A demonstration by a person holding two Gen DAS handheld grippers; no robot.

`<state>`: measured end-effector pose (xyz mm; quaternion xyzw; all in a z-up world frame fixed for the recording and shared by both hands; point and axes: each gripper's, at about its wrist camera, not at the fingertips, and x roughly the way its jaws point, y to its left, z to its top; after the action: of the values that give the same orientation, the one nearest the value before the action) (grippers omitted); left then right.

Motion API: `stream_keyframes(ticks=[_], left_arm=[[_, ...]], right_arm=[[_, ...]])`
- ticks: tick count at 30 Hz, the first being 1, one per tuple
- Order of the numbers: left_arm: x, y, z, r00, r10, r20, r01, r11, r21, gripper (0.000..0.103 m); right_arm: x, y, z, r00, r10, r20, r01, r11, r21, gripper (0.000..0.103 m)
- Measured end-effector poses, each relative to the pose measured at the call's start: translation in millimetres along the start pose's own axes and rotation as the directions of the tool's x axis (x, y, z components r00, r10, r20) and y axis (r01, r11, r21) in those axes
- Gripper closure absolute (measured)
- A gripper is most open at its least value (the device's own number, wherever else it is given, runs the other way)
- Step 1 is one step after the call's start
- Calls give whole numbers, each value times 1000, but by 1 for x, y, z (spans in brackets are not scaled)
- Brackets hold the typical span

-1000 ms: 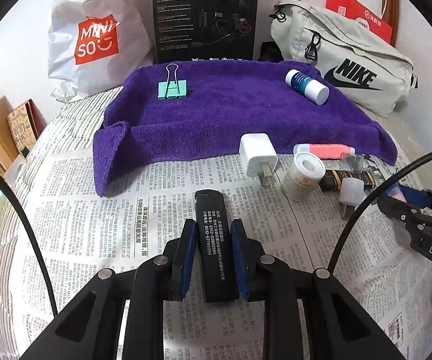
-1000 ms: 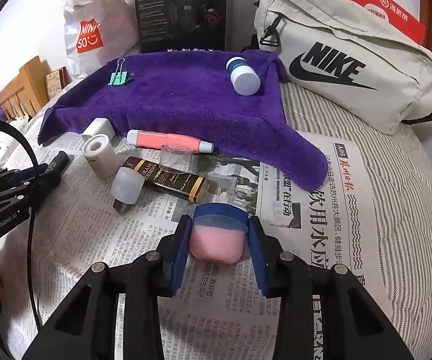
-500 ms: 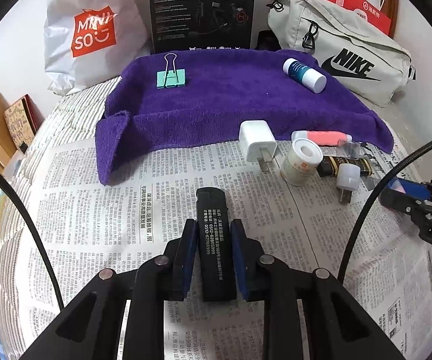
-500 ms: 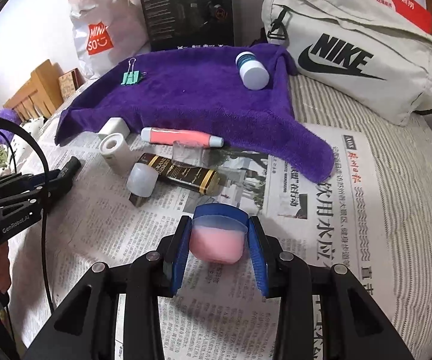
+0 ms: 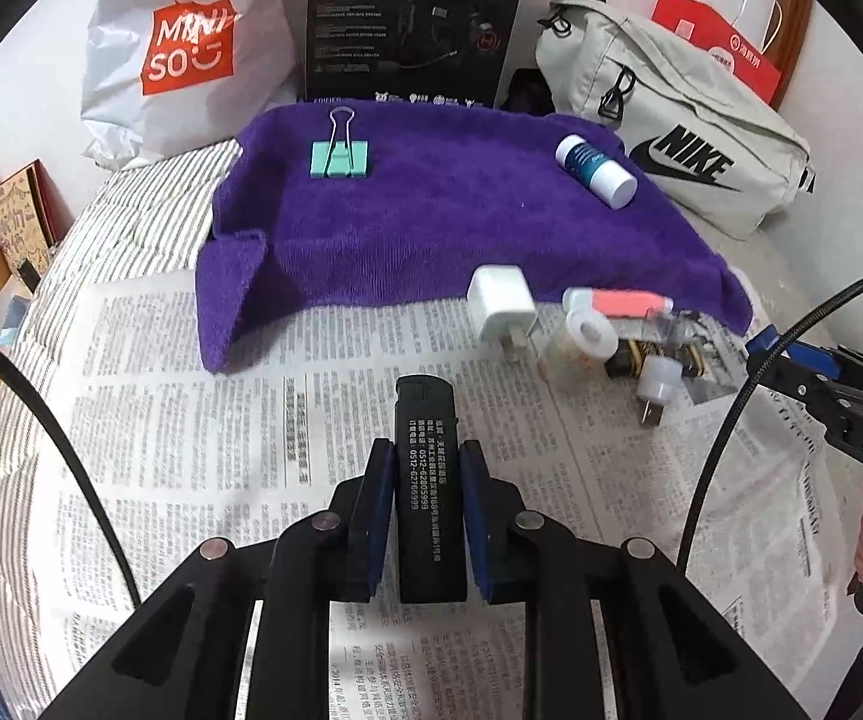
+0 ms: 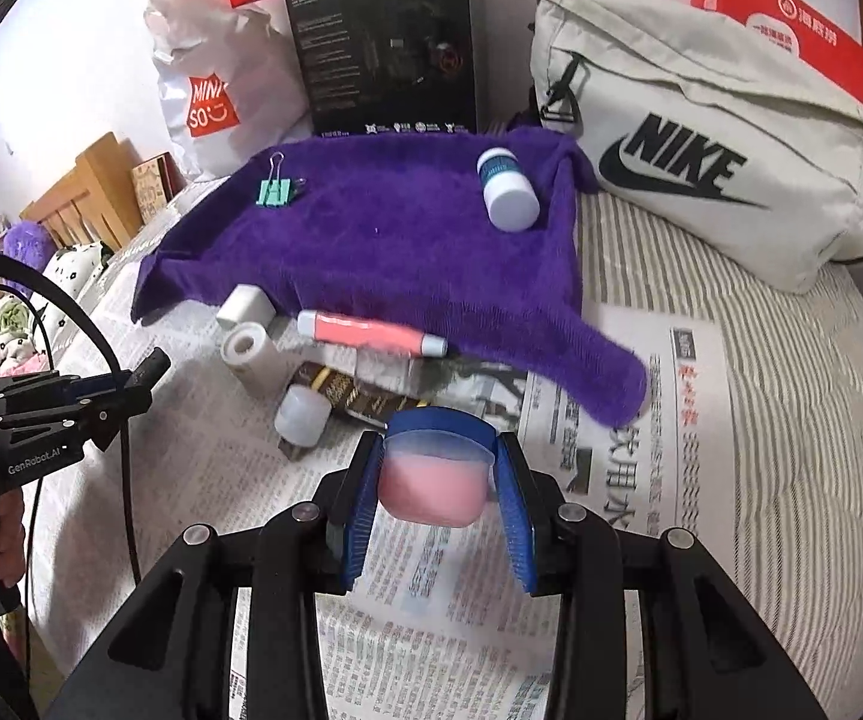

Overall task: Organize rigid objects
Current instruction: 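Carry the pink jar onto the towel with the right tool while the left tool holds the stick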

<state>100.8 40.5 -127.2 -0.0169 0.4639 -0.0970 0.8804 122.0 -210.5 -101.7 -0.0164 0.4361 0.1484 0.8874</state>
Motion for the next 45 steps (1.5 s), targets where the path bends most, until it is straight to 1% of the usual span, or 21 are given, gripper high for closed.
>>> stream_keyframes(ticks=[10, 16, 23, 28, 33, 39, 45], left_arm=[[-18, 9, 30, 999, -6, 42, 6, 1000, 0, 82], [-19, 18, 49, 998, -5, 58, 6, 1000, -10, 82], [-16, 31, 66, 998, -5, 67, 6, 1000, -22, 82], [-9, 40, 78, 998, -3, 66, 5, 1000, -29, 82], [0, 47, 92, 997, -20, 72, 23, 999, -39, 82], [14, 53, 107, 997, -37, 73, 40, 998, -44, 82], [28, 60, 115, 997, -53, 63, 56, 997, -57, 82]], right_arm=[[-6, -7, 30, 999, 36, 26, -37, 999, 14, 66], [-6, -12, 49, 999, 28, 42, -29, 1000, 11, 66], [-1, -15, 63, 999, 22, 47, -22, 1000, 5, 66], [10, -21, 73, 999, 8, 33, -9, 1000, 6, 66], [22, -24, 83, 1000, -4, 23, 4, 1000, 6, 66], [49, -26, 97, 1000, -20, -11, 20, 1000, -6, 66], [79, -28, 109, 998, -32, -49, 31, 999, -11, 66]])
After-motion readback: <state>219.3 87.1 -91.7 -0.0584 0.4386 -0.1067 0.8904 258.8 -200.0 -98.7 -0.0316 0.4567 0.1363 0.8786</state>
